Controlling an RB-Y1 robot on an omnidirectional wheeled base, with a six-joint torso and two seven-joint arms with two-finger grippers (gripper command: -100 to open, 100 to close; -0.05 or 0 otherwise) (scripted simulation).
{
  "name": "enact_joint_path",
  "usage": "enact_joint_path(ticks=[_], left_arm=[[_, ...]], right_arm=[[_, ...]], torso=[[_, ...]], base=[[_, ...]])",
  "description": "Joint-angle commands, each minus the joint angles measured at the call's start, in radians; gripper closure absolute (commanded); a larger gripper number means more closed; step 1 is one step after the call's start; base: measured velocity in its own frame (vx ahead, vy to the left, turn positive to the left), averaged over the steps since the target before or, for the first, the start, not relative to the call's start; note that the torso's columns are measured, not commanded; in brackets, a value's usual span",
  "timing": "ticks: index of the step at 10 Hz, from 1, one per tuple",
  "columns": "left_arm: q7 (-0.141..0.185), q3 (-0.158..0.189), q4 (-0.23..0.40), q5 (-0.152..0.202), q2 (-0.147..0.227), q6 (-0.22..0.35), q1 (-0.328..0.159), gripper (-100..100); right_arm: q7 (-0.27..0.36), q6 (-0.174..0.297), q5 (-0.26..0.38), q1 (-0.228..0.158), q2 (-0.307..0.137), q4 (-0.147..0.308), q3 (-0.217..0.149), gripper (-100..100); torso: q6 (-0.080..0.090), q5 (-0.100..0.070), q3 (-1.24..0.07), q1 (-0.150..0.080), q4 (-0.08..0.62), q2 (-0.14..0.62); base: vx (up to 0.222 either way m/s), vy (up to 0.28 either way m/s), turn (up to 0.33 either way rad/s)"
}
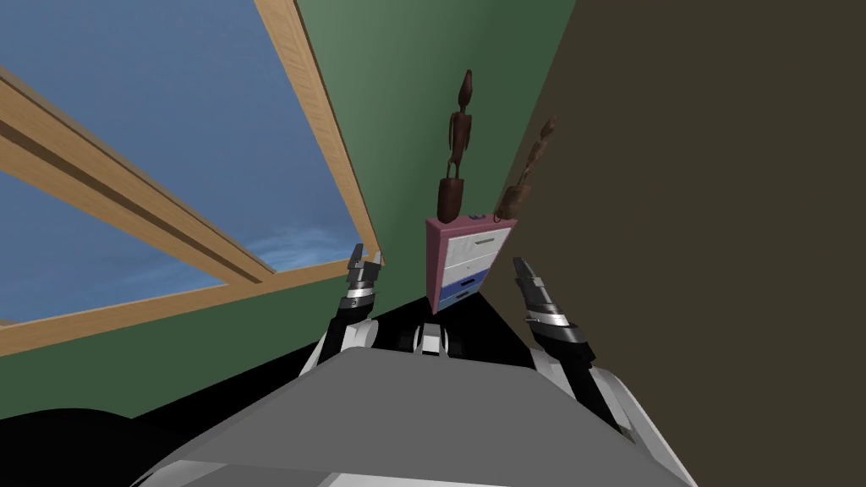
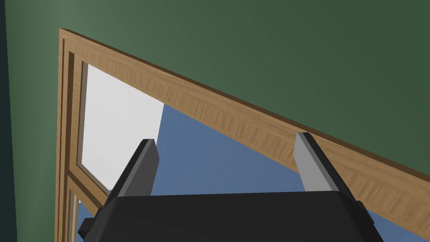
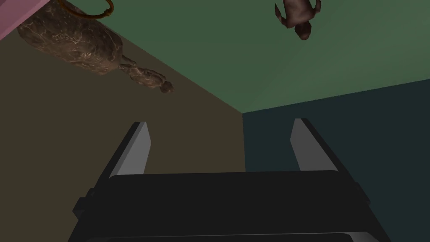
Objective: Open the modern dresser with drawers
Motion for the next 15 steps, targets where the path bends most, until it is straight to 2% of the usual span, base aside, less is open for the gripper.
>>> enact_joint_path(ticks=[1,2,3,4,5,6,7,8,9,10,11,12,13,14,15], left_arm=[[0.000,0.000,0.000,0.000,0.000,0.000,0.000,0],[0.000,0.000,0.000,0.000,0.000,0.000,0.000,0],[0.000,0.000,0.000,0.000,0.000,0.000,0.000,0],[0.000,0.000,0.000,0.000,0.000,0.000,0.000,0],[0.000,0.000,0.000,0.000,0.000,0.000,0.000,0],[0.000,0.000,0.000,0.000,0.000,0.000,0.000,0],[0.000,0.000,0.000,0.000,0.000,0.000,0.000,0],[0.000,0.000,0.000,0.000,0.000,0.000,0.000,0],[0.000,0.000,0.000,0.000,0.000,0.000,0.000,0],[0.000,0.000,0.000,0.000,0.000,0.000,0.000,0],[0.000,0.000,0.000,0.000,0.000,0.000,0.000,0],[0.000,0.000,0.000,0.000,0.000,0.000,0.000,0],[0.000,0.000,0.000,0.000,0.000,0.000,0.000,0],[0.000,0.000,0.000,0.000,0.000,0.000,0.000,0],[0.000,0.000,0.000,0.000,0.000,0.000,0.000,0]], right_arm=[[0.048,0.004,0.063,0.017,0.000,-0.001,-0.028,-100],[0.088,0.010,0.100,0.031,-0.002,-0.003,-0.054,-100],[0.088,0.010,0.114,0.031,-0.002,-0.003,-0.054,-100],[0.129,0.015,0.151,0.045,-0.004,-0.005,-0.081,-100],[0.129,0.015,0.166,0.045,-0.004,-0.005,-0.081,-100],[0.170,0.021,0.203,0.058,-0.006,-0.006,-0.107,-100],[0.170,0.021,0.218,0.058,-0.006,-0.006,-0.107,-100],[0.210,0.027,0.255,0.072,-0.009,-0.006,-0.133,-100],[0.210,0.027,0.269,0.072,-0.009,-0.006,-0.133,-100],[0.251,0.033,0.306,0.085,-0.013,-0.006,-0.159,-100],[0.251,0.033,0.319,0.085,-0.013,-0.006,-0.159,-100],[0.291,0.038,0.358,0.098,-0.018,-0.005,-0.184,-100],[0.291,0.038,0.368,0.098,-0.018,-0.005,-0.184,-100],[0.331,0.044,0.408,0.110,-0.024,-0.003,-0.208,-100],[0.331,0.044,0.416,0.110,-0.024,-0.003,-0.208,-100]], torso=[[0.000,0.000,0.000,0.001,0.000,0.000],[0.000,0.000,0.000,0.000,0.000,0.000],[0.000,0.000,0.000,0.001,0.000,0.000],[0.000,0.000,0.000,0.000,0.000,0.000],[0.000,0.000,0.000,0.000,0.000,0.000],[0.000,0.000,0.000,0.000,0.000,0.000],[0.000,0.000,0.000,0.000,0.000,0.000],[0.000,0.000,0.000,0.000,0.000,0.000],[0.000,0.000,0.000,0.000,0.000,0.000],[0.000,0.000,0.000,0.000,0.000,0.000],[0.000,0.000,0.000,0.000,0.000,0.000],[0.000,0.000,0.000,0.000,0.000,0.000],[0.000,0.000,0.000,0.000,0.000,0.000],[0.000,0.000,0.000,0.000,0.000,0.000],[0.000,0.000,0.000,0.000,0.000,0.000]], base=[[0.035,0.018,0.061],[0.041,0.026,0.129],[0.036,0.018,0.078],[0.044,0.015,0.140],[0.035,0.010,0.083],[0.039,0.013,0.152],[0.034,0.010,0.074],[0.038,0.013,0.176],[0.032,0.007,0.068],[0.037,0.006,0.130],[0.033,0.003,0.094],[0.029,0.008,0.192],[0.025,-0.001,0.073],[0.028,-0.005,0.148],[0.024,-0.006,0.112]])
